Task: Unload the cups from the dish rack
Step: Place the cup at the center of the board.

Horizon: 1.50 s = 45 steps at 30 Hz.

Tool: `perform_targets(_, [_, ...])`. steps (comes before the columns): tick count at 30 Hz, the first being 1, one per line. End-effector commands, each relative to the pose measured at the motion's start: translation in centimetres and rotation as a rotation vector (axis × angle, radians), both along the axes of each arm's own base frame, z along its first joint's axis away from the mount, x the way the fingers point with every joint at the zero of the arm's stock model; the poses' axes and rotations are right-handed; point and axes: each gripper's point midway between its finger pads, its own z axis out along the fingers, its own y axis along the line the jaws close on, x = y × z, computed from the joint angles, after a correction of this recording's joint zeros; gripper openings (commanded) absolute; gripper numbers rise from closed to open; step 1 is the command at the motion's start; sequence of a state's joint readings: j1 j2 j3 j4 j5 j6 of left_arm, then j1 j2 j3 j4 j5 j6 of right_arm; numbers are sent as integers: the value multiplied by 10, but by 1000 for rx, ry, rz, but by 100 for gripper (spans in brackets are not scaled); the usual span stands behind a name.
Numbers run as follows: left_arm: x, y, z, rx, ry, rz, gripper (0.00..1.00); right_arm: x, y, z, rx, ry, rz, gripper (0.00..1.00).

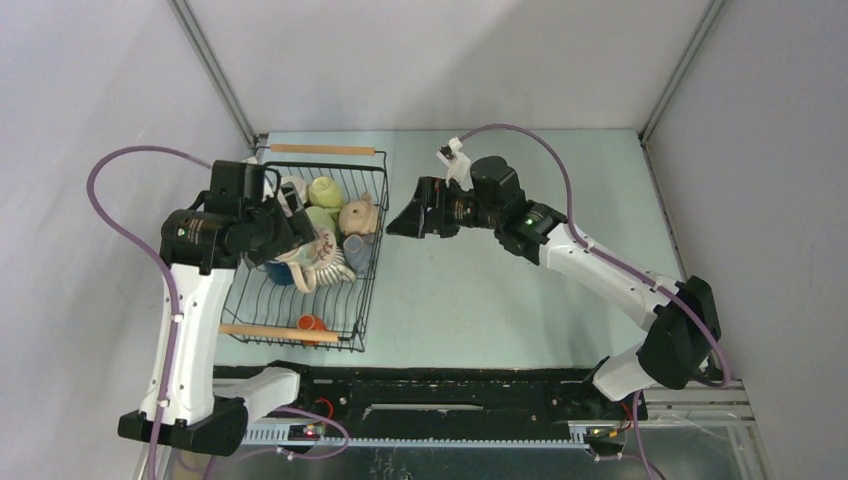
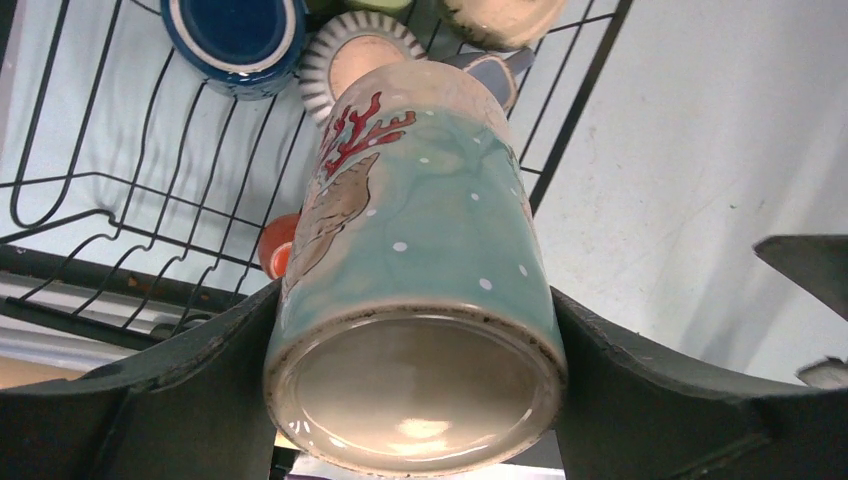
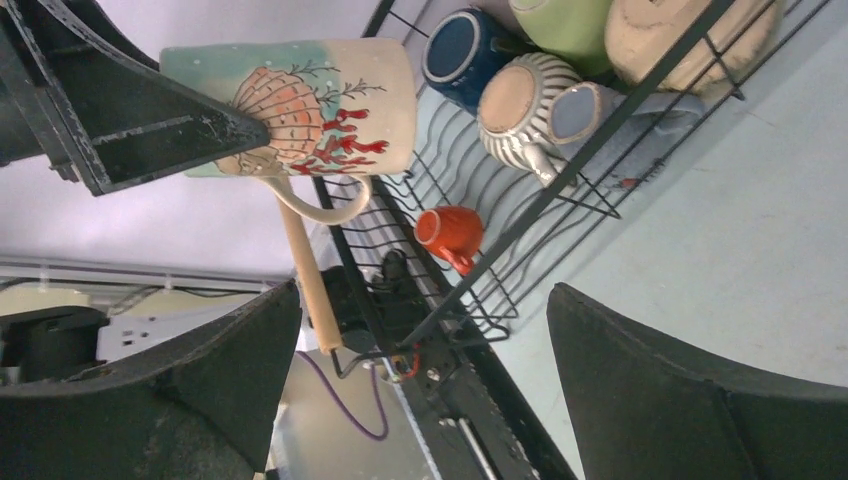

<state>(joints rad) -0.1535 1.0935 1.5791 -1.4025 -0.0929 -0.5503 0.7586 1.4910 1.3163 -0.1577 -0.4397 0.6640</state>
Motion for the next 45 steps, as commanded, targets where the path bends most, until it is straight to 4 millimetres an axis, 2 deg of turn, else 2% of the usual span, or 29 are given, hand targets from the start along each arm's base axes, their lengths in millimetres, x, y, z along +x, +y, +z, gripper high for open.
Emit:
perform_targets(1, [16, -21, 42, -81, -146, -47, 0, 4, 13, 19, 157, -5, 34, 100])
perform_targets(7, [25, -46, 60, -137, -170, -115, 0, 7, 16, 29, 313, -21, 47, 100])
perform_targets(11, [32, -67, 68, -188, -171, -171, 0, 12, 15, 25, 380, -18, 37, 100])
perform_targets(17, [43, -96, 77, -238, -175, -242, 0, 24, 6, 29, 490, -22, 15, 100])
perform_targets(24, [55, -126, 82, -294, -175, -306, 0, 25, 7, 32, 592, 12, 33, 100])
perform_targets(29, [59, -133, 85, -304, -179, -319, 0, 29, 4, 25, 645, 55, 38, 100])
perform_targets(36, [62, -139, 85, -320, -183, -329, 0, 24, -3, 29, 740, 101, 83, 98])
perform_targets(45, [65, -156, 89, -398, -193, -375, 0, 8, -17, 53, 849, 64, 143, 94])
